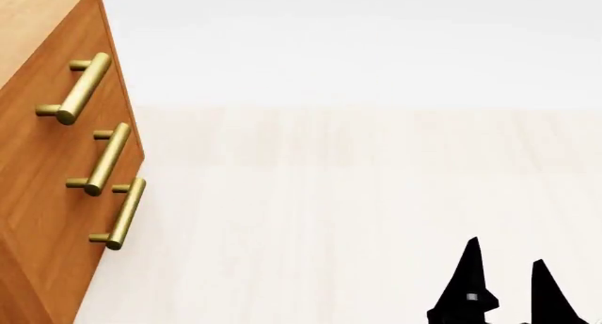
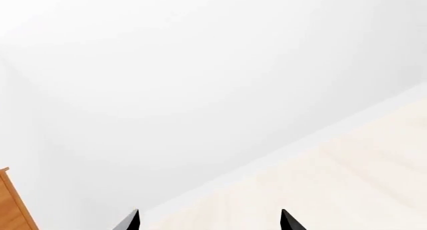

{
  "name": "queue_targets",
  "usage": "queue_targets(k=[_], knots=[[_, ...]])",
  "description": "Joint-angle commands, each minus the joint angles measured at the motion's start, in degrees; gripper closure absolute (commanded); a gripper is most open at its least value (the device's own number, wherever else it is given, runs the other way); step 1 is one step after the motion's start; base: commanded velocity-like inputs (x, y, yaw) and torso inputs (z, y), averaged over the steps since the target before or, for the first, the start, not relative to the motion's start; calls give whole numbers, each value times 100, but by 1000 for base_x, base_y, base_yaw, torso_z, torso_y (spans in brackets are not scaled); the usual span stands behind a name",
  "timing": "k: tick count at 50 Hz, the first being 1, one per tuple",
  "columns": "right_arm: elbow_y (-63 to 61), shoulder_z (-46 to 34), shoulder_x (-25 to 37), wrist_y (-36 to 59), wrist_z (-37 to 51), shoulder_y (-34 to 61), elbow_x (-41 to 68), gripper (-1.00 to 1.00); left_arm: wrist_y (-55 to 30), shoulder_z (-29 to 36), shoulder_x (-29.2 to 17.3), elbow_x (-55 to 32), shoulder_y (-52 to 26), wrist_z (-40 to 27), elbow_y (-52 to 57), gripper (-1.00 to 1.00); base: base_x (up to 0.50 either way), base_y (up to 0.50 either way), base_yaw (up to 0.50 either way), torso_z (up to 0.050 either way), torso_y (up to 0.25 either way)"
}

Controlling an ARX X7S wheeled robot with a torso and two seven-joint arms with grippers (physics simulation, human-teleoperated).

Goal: Put the bowl on top of the cabinet.

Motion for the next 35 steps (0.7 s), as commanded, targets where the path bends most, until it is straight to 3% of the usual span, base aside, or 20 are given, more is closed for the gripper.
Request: queue_targets(k=[1, 4, 11, 14, 35], knots=[[53, 3, -15, 11, 13, 32, -8, -100, 271, -583, -138, -12, 150, -450, 1, 100, 0, 0, 0, 0, 0], [30, 5, -13, -8, 30, 11, -34, -100, 231, -714, -178, 30, 167, -913, 1, 100, 0, 0, 0, 3, 0], [42, -5, -21, -10, 39, 16, -63, -100, 238, -842, -181, 29, 169, -954, 2, 100, 0, 0, 0, 0, 1], [29, 9, -16, -20, 35, 3, -47, -100, 39, -919, -197, 56, 162, -1338, 2, 100, 0, 0, 0, 0, 0], [142, -35, -60, 16, 42, 90, -115, -100, -265, -1052, -277, 54, 114, -1448, 2, 100, 0, 0, 0, 0, 0]])
